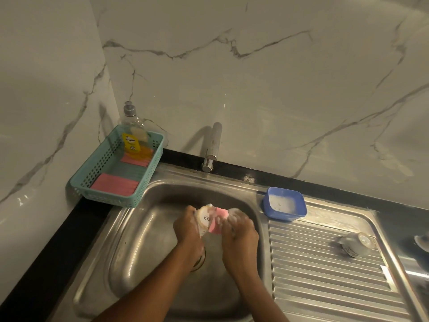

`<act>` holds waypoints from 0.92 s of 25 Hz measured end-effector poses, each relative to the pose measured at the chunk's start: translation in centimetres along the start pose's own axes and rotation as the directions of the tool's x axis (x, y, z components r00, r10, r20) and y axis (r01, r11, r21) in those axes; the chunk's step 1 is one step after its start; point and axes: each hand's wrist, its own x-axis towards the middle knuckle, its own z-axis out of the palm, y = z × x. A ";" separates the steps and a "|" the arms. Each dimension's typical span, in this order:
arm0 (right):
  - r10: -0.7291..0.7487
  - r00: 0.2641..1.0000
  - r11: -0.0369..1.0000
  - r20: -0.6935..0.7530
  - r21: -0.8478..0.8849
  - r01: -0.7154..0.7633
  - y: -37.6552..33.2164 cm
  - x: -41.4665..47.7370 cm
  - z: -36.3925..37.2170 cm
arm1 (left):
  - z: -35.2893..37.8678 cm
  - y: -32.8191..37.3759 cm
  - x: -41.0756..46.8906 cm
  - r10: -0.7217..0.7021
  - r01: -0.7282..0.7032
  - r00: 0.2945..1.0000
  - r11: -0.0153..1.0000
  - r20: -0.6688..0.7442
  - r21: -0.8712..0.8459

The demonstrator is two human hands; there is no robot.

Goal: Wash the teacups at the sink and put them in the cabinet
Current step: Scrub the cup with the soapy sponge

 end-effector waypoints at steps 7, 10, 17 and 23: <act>-0.502 0.858 0.851 0.110 -0.111 0.513 -0.7 1.4 -0.5 | 0.4 0.2 -1.0 0.122 -0.128 0.992 0.974 0.044 0.186; -0.324 0.944 0.939 0.060 -0.096 0.329 -1.2 1.9 -0.8 | 0.8 0.5 -1.1 0.124 -0.125 0.992 0.978 0.014 0.166; -0.248 0.946 0.966 0.209 -0.021 0.257 -1.6 2.1 -0.6 | 0.7 0.7 -0.4 0.172 -0.166 0.985 0.955 -0.001 0.247; -0.114 0.959 0.973 0.260 -0.165 0.160 -1.1 0.6 -0.3 | 0.4 -0.2 -0.2 0.115 -0.104 0.991 0.983 -0.068 0.150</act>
